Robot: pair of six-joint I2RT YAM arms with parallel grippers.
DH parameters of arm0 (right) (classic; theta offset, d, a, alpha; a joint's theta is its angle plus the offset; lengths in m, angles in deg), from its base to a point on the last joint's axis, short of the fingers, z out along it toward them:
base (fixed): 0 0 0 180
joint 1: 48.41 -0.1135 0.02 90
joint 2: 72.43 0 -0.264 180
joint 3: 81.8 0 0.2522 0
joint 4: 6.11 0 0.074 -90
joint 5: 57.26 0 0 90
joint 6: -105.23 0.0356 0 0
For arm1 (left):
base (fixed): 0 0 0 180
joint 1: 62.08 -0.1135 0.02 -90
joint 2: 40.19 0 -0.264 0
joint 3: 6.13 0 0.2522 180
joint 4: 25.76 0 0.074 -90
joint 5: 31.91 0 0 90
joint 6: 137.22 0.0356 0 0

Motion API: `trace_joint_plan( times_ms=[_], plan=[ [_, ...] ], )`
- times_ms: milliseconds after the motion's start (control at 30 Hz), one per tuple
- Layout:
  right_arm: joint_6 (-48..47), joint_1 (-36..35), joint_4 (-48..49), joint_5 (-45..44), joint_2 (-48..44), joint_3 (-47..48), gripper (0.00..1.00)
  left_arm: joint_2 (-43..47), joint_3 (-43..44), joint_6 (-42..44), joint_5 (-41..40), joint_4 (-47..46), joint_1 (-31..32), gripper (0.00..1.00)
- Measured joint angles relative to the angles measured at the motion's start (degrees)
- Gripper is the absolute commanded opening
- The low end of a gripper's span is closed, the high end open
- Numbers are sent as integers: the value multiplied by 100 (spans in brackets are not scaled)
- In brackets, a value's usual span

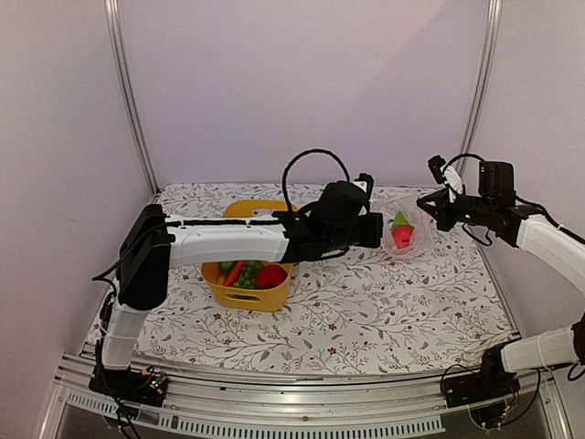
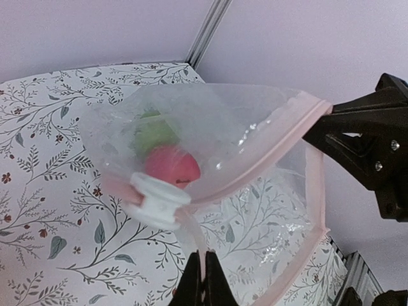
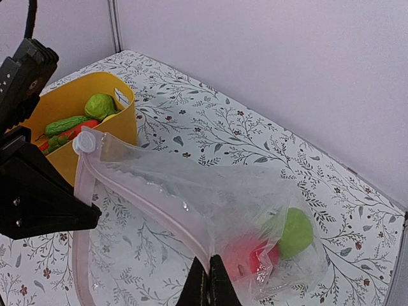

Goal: Place the food in the zip-top bag and seal the zipper
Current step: Adjust the zipper food storage bag at the center of the board.

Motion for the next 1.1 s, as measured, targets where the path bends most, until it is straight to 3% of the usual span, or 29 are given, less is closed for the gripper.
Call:
trace_joint_plan(
  times_ms=[100, 267, 333, 533, 767, 900, 1100],
  plan=[
    [-11, 4, 0, -2, 20, -2, 0, 0, 0, 127, 46, -122, -9, 2],
    [-39, 9, 26, -186, 109, -2, 0, 0, 0, 374, 79, -243, -11, 40],
    [-46, 13, 33, -251, 118, -2, 0, 2, 0, 476, 85, -267, -13, 48],
    [-46, 15, 44, -376, 118, -2, 0, 339, -321, 931, 170, -278, 11, 59],
    [-46, 15, 44, -413, 122, -2, 0, 1773, -1620, 1552, 116, -389, 109, 66],
    [-46, 15, 44, -415, 129, -2, 0, 2514, -2299, 1777, -179, -404, 133, 73],
    [-48, 15, 44, -415, 136, -2, 0, 3034, -3029, 1932, -964, 131, 74, 74]
  ],
)
